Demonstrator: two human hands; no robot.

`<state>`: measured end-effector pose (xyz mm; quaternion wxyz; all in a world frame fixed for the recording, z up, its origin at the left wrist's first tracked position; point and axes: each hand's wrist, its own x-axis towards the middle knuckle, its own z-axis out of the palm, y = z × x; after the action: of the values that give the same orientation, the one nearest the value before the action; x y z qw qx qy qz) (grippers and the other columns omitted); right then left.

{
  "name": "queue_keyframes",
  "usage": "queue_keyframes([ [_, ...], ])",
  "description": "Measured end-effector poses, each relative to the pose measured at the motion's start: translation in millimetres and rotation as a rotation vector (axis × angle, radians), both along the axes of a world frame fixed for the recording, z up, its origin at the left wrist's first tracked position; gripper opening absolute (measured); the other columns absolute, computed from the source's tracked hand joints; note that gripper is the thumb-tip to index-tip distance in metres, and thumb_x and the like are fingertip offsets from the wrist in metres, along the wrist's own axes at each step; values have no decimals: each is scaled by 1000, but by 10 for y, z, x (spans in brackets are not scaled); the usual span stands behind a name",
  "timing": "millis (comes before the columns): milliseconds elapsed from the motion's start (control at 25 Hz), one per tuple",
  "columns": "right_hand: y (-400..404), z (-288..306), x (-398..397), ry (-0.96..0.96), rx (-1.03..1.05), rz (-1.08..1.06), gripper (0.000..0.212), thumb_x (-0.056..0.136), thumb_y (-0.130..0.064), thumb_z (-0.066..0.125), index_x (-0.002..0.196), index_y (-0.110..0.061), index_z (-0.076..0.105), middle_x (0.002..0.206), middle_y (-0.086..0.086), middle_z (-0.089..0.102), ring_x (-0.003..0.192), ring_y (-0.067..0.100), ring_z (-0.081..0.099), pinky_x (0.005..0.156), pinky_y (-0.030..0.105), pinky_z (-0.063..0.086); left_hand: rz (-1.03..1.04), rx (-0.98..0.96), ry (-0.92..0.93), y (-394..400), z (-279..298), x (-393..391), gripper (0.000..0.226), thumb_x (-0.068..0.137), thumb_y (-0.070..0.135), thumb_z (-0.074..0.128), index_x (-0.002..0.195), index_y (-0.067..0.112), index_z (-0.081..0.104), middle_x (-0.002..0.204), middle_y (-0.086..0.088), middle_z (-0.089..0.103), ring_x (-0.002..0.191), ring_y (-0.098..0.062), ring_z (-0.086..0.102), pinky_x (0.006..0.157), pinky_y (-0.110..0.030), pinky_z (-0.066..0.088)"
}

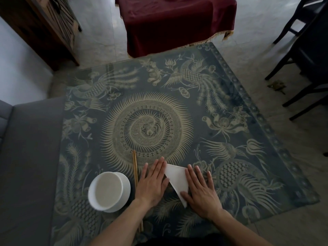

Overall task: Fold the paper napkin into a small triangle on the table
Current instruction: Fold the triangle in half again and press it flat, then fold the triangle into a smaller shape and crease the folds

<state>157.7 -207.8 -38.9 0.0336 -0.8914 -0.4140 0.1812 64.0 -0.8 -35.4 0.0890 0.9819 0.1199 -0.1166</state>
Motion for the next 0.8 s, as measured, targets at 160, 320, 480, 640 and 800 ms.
queue_keyframes([
  [160,16,20,-11,-12,16,-5,77,97,-65,17,154,-16,1,162,-1,-4,146,17,-17,114,54,-5,54,18,13,14,10,9,60,103,47,15,154,16,16,163,3,6,150,-21,1,117,-53,5],
  [320,3,22,5,-14,33,-10,79,96,-67,15,154,-17,-1,162,0,-8,146,18,-19,114,53,-7,95,-6,-60,42,51,71,58,102,48,22,152,20,29,161,5,21,148,-21,14,119,-50,4],
  [480,-33,116,3,-33,101,45,74,97,-61,29,155,-20,10,163,1,1,148,23,-7,114,52,3,92,-35,-137,172,179,279,54,91,51,54,136,22,51,134,1,53,126,-20,46,114,-46,22],
  [640,-186,180,-55,-93,113,291,58,95,-53,44,145,-25,43,155,4,36,143,27,27,110,50,15,72,-41,9,256,298,516,49,81,57,59,122,30,53,118,5,54,115,-19,46,105,-38,27],
  [800,-246,226,-65,-126,105,297,55,93,-52,43,142,-25,49,150,2,43,138,26,38,108,47,15,122,-108,159,277,385,703,35,74,52,63,101,31,53,109,4,49,108,-21,40,94,-38,32],
])
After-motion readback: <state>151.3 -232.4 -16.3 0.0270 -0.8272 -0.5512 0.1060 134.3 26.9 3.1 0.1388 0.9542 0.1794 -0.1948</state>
